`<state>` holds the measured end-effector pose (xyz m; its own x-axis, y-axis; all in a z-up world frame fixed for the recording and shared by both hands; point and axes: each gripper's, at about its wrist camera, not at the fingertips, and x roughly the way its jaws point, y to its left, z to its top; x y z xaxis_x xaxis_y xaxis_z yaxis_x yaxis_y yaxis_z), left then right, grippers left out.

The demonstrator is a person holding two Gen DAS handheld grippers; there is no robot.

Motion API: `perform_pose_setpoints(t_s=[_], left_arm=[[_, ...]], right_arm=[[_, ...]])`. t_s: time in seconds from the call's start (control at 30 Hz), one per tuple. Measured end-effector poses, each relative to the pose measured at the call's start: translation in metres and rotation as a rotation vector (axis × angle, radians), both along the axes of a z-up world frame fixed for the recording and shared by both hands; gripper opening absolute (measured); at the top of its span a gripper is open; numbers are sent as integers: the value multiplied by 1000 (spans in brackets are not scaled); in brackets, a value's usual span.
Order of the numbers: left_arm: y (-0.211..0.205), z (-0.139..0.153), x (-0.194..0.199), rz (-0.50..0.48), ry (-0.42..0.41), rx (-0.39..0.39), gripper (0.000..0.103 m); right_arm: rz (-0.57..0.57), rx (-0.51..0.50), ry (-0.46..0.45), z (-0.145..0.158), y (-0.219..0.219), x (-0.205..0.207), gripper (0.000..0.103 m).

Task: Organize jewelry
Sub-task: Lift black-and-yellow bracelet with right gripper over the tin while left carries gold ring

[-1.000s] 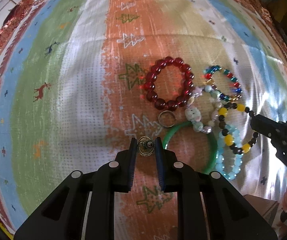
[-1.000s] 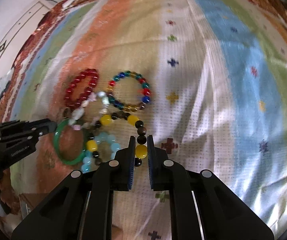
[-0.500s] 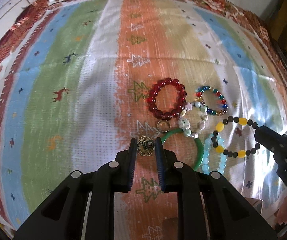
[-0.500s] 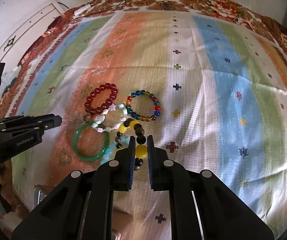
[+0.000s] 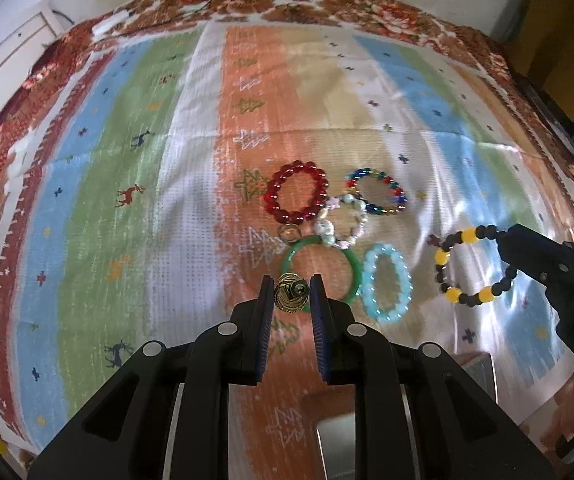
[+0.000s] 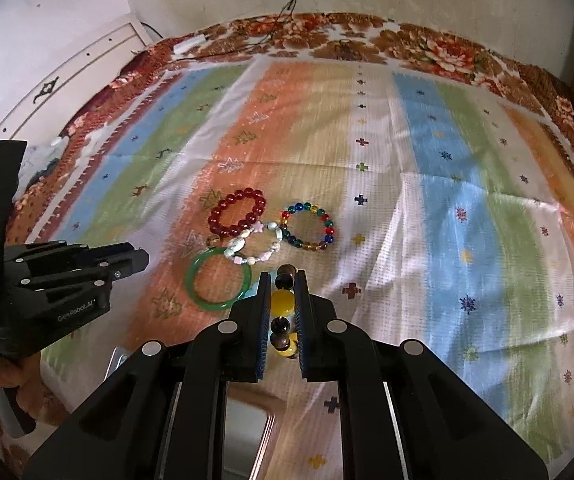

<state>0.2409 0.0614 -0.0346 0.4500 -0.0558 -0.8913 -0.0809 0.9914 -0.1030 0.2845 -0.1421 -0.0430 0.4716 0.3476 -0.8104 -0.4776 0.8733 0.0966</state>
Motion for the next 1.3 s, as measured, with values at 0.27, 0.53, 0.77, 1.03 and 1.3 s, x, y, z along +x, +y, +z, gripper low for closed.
perform_pose_setpoints(t_s=[0.27,0.53,0.77,1.03,1.3], left_arm=[[-9,8,-20,-13,-27,4,18],[-18,11,-45,-19,-47,-4,18],[-28,8,-61,-38,-46,8,18],[-34,6,-77,-46,-59,15,18],[-41,5,-91,-70,-64,-19,18]], right_arm=[[49,30,-66,26,2,-27,12],[64,85,-98,45,-8,-47,12],[68,83,-93,42,-9,-61,12],[87,82,-74,33,-4,-79,12],[113,83,-51,25,-1,-97,12]])
